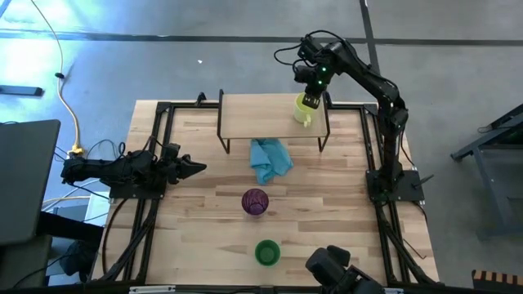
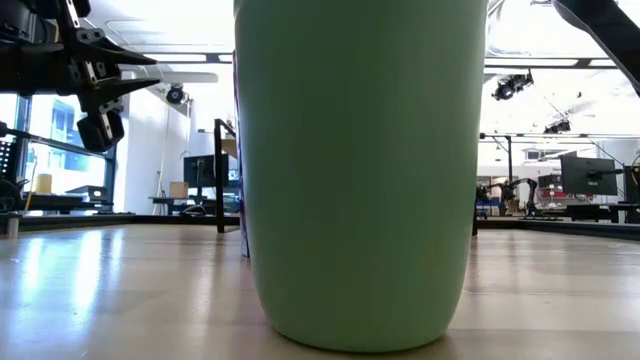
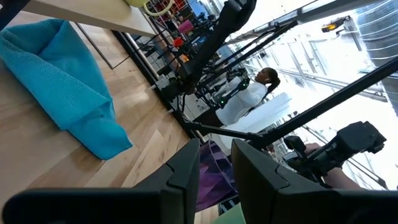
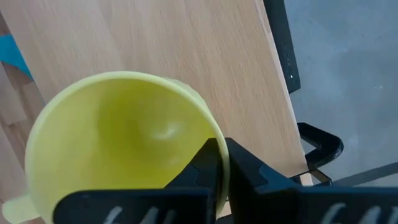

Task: Stack small to large cups/mugs on shelf
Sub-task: Put the light green mug on the shelf, then put the green cup on the shelf

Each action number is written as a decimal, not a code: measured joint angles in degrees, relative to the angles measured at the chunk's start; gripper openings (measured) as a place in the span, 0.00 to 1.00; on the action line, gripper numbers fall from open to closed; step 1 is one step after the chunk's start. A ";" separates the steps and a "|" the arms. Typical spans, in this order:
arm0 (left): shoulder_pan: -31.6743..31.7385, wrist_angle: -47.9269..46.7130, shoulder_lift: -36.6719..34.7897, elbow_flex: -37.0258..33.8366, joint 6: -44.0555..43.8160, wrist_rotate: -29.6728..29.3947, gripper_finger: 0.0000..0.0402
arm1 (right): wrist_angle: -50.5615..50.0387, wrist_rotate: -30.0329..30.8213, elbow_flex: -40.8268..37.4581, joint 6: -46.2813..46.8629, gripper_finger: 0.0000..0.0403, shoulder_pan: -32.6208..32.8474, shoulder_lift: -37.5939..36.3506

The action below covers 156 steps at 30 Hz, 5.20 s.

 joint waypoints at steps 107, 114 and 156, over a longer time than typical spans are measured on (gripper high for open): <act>-17.70 0.35 0.30 0.02 -15.47 16.36 0.21 | 64.33 0.13 -63.38 75.02 0.50 67.16 -36.44; -19.66 0.11 2.31 0.02 -12.80 15.06 0.21 | 71.62 4.14 -65.58 81.99 0.49 69.14 -35.49; -19.49 0.57 4.38 0.02 -6.44 18.25 0.21 | 67.48 10.20 -47.34 80.70 0.39 72.67 -10.75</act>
